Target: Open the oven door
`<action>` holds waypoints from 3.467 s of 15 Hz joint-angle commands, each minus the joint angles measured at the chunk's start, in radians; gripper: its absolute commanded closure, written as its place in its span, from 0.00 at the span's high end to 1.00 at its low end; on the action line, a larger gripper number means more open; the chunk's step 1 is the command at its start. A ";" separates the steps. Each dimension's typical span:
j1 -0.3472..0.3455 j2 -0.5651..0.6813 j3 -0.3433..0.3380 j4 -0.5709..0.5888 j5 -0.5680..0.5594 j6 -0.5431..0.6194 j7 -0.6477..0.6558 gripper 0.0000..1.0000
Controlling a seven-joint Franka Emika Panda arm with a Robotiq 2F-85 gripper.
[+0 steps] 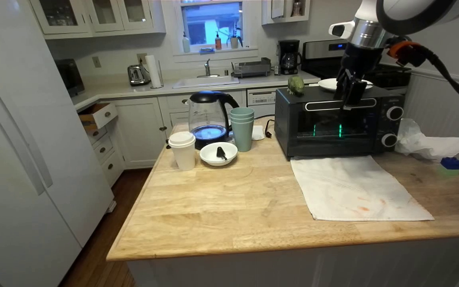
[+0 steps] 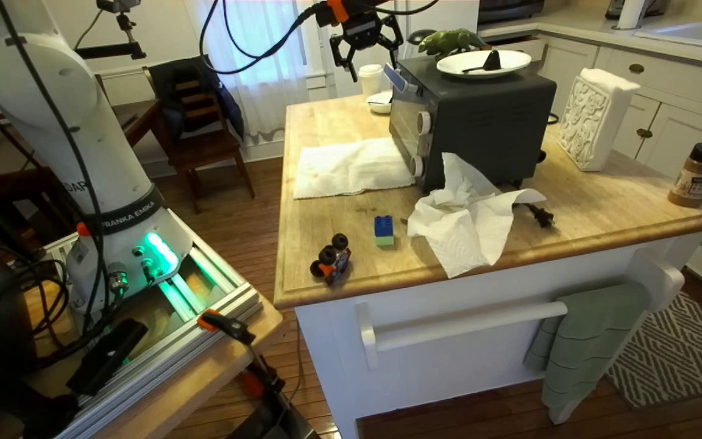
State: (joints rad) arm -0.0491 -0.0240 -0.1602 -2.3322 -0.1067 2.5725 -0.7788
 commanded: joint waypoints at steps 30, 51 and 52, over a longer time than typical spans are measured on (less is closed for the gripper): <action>-0.022 0.005 0.049 -0.021 0.086 -0.021 0.010 1.00; 0.008 -0.090 0.083 -0.184 0.380 -0.124 0.084 1.00; 0.011 -0.095 0.082 -0.194 0.387 -0.124 0.084 1.00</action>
State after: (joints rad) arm -0.0506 -0.0658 -0.0798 -2.4738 0.2381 2.4445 -0.7011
